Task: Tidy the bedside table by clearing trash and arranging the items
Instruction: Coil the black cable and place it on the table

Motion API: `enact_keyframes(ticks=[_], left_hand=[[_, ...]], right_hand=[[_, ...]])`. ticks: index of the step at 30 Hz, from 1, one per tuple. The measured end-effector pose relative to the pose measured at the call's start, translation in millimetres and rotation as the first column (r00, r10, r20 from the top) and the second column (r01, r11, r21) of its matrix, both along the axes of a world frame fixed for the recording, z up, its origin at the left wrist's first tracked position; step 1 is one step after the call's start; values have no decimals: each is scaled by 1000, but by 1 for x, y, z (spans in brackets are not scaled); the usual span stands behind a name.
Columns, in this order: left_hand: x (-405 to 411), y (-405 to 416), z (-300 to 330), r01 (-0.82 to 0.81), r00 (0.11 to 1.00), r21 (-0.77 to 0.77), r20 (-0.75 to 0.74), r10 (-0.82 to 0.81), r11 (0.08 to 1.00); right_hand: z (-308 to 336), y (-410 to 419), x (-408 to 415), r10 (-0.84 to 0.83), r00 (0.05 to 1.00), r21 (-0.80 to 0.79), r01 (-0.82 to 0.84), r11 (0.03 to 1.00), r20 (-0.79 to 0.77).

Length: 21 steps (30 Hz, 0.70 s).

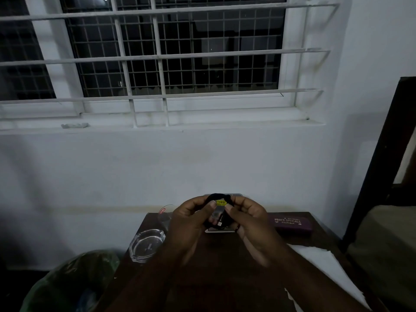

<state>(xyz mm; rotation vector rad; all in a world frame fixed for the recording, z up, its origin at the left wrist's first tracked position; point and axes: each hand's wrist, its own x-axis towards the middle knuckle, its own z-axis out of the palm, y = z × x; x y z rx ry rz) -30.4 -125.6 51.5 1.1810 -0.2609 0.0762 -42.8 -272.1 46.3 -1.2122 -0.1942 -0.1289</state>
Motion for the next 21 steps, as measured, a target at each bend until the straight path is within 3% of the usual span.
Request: enact_keyframes(ticks=[5, 7, 11, 14, 18, 21], left_hand=[[4, 2, -2, -18, 1000, 15, 6, 17, 1000], [3, 0, -4, -52, 999, 25, 13, 51, 998], [0, -6, -9, -95, 995, -48, -26, 94, 994], [-1, -8, -13, -108, 992, -59, -65, 104, 992], [1, -15, -24, -176, 980, 145, -72, 188, 974], [4, -17, -36, -242, 963, 377, -16, 268, 894]], right_hand=[[-4, 4, 0, 163, 985, 160, -154, 975, -50], [-5, -1, 0, 180, 979, 76, -173, 982, -100], [-8, -8, 0, 131, 978, -291, -174, 941, -163], [-9, -6, 1, 140, 967, -297, -201, 934, -213], [-7, -20, -1, 59, 967, -330, -142, 933, -249], [-11, -40, 0, -37, 962, -415, -82, 906, -270]])
